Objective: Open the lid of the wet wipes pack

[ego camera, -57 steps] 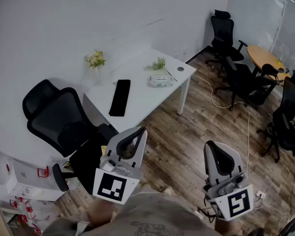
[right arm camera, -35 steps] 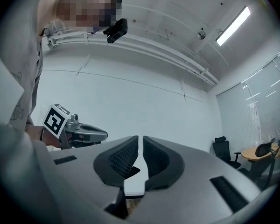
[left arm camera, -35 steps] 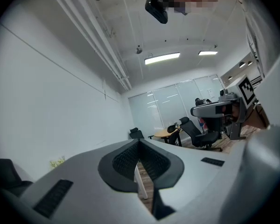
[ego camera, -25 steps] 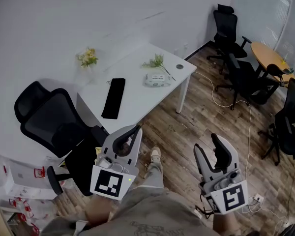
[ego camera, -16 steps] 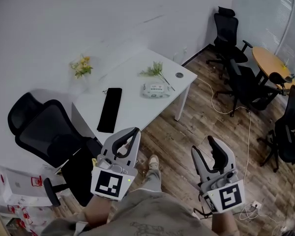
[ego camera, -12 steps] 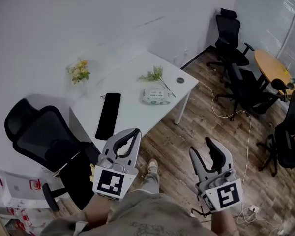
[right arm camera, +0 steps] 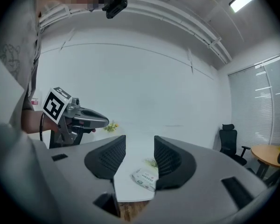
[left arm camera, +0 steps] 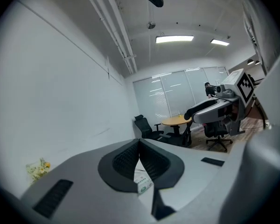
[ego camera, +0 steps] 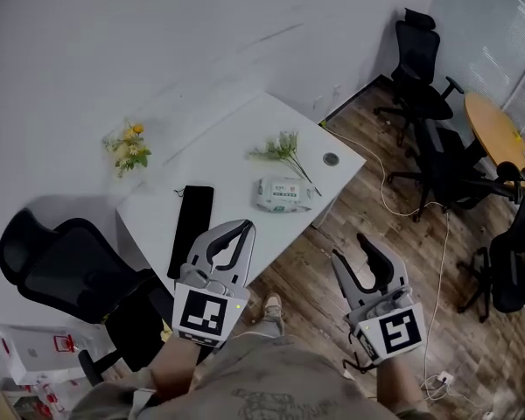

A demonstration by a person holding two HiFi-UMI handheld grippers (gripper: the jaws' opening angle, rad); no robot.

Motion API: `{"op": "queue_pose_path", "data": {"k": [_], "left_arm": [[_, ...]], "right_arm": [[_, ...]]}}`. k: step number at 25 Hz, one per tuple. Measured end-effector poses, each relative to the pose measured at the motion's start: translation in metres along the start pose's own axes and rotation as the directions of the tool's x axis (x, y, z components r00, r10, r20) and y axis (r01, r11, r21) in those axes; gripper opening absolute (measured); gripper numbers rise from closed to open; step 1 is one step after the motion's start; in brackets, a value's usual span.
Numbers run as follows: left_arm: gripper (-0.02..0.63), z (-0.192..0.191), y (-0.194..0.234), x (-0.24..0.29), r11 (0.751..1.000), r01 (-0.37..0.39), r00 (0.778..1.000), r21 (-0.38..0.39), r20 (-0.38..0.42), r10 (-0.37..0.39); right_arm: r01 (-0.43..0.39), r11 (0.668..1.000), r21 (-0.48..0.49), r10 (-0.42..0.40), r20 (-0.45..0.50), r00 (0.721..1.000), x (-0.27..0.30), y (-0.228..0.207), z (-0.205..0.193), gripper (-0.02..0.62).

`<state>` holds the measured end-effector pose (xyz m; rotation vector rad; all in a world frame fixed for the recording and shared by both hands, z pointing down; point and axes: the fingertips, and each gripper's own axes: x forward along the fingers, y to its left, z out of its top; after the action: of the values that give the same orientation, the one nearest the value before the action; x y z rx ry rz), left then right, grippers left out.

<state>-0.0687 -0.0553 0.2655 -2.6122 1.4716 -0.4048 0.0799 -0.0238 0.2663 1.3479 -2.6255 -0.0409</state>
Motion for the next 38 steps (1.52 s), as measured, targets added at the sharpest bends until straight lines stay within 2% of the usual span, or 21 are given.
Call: {"op": "queue_pose_path", "data": {"k": [8, 15, 23, 31, 38], "left_arm": [[0.017, -0.024, 0.044, 0.061, 1.0, 0.014, 0.999, -0.001, -0.051, -0.014], [0.018, -0.04, 0.066, 0.095, 1.0, -0.005, 0.995, -0.008, -0.101, 0.004], [0.018, -0.048, 0.066, 0.115, 0.997, -0.072, 0.985, -0.028, -0.159, 0.066], [0.018, -0.074, 0.061, 0.131, 0.992, -0.124, 0.962, -0.036, -0.251, 0.111], [0.018, -0.108, 0.061, 0.149, 0.991, -0.128, 0.937, -0.041, -0.331, 0.108]], "right_arm": [[-0.007, 1.0, -0.022, 0.006, -0.085, 0.996, 0.078, -0.031, -0.018, 0.202], [-0.035, 0.999, -0.013, 0.033, -0.119, 0.992, 0.118, -0.052, -0.032, 0.202], [-0.132, 0.991, -0.034, 0.124, -0.179, 0.976, 0.141, -0.073, -0.053, 0.202], [-0.261, 0.961, -0.091, 0.225, -0.288, 0.931, 0.178, -0.077, -0.091, 0.202], [-0.385, 0.907, -0.169, 0.295, -0.396, 0.87, 0.215, -0.059, -0.136, 0.202]]}}
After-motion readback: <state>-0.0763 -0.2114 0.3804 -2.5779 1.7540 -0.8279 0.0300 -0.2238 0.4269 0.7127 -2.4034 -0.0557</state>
